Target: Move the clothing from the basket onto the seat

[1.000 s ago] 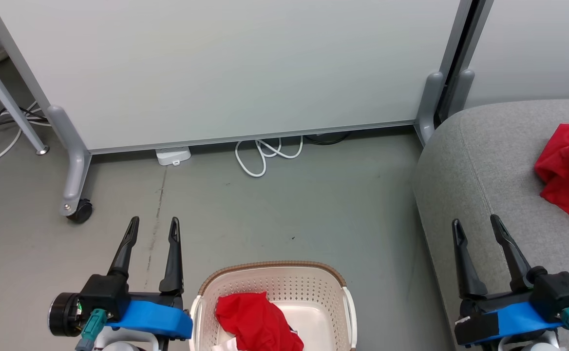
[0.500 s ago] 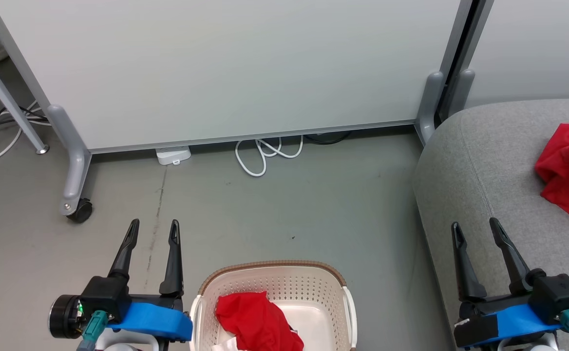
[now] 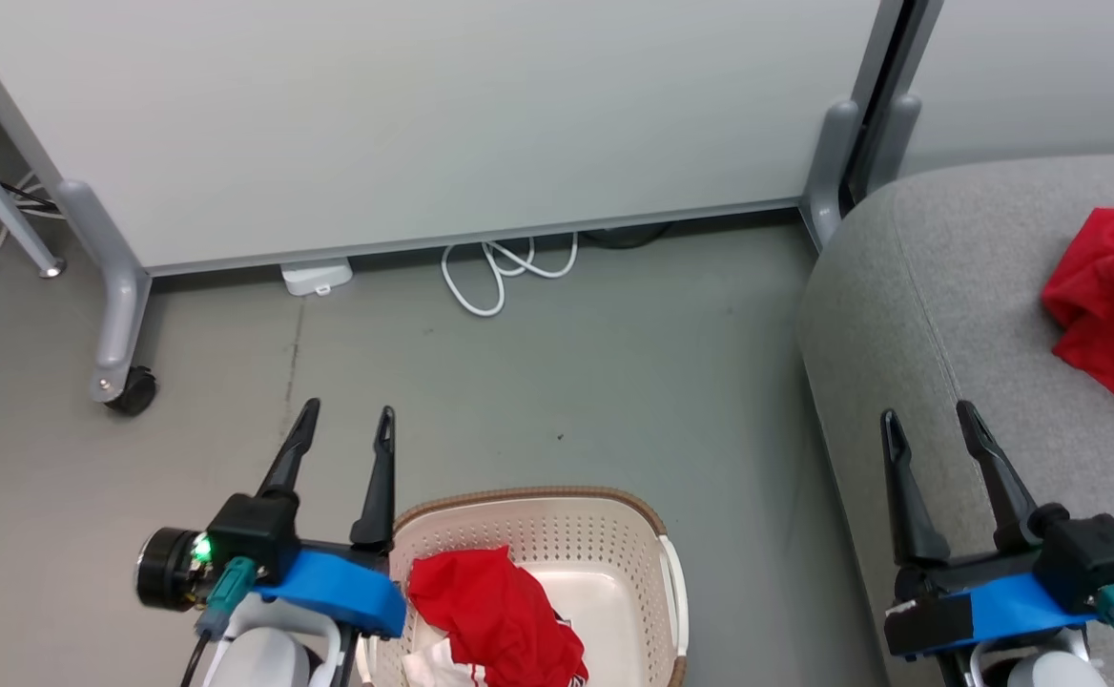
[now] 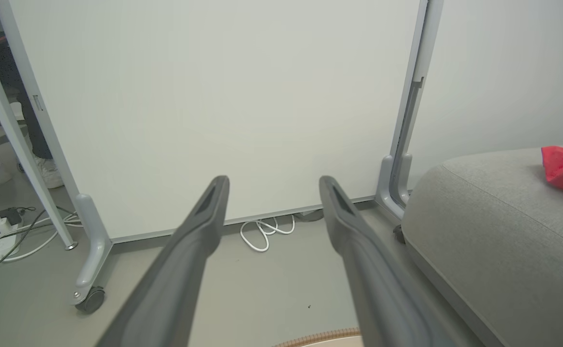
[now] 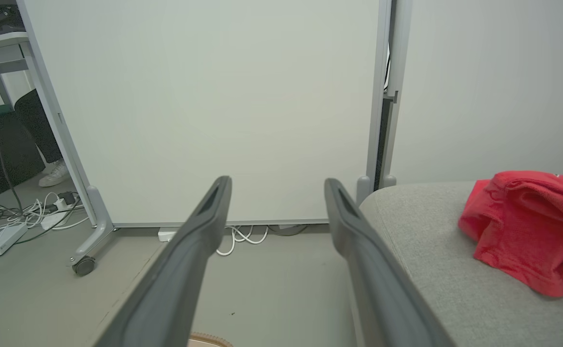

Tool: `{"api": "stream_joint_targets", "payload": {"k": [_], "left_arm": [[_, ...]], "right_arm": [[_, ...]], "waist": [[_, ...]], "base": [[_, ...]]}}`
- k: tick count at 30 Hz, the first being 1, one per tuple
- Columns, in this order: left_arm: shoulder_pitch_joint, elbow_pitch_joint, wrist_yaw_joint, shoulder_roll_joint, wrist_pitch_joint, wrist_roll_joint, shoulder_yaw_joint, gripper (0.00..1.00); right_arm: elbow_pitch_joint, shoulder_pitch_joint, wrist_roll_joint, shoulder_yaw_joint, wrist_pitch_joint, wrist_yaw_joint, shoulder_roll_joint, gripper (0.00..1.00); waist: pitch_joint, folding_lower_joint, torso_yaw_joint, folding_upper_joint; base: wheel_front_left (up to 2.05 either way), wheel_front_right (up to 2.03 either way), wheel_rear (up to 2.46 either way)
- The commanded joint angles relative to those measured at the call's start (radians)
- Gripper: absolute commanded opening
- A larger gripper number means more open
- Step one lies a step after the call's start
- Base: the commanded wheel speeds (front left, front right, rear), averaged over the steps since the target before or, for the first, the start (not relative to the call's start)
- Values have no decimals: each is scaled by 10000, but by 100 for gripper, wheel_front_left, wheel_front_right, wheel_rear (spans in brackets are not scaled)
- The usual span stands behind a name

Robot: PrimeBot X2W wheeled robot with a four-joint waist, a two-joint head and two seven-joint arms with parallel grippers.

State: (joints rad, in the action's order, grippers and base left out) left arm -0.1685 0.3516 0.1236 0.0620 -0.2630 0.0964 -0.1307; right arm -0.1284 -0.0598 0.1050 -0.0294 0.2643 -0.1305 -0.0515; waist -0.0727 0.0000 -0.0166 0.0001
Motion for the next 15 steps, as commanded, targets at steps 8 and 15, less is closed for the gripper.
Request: {"api": "stream_joint_targets", "payload": {"k": [8,15], "left_arm": [[-1616,1737,87,328,-26,74,-1457,100],[-3021,3540,60,582,-26,343,-2829,100]], "right_arm": [[228,-864,92,112,3,-5,-205,100],[450,-1699,230,248,3,-5,-400,100]], "waist": [[-1150,0,588,-1],[-2474,0,1064,-1]], "base": [[0,0,0],[0,0,0]]}}
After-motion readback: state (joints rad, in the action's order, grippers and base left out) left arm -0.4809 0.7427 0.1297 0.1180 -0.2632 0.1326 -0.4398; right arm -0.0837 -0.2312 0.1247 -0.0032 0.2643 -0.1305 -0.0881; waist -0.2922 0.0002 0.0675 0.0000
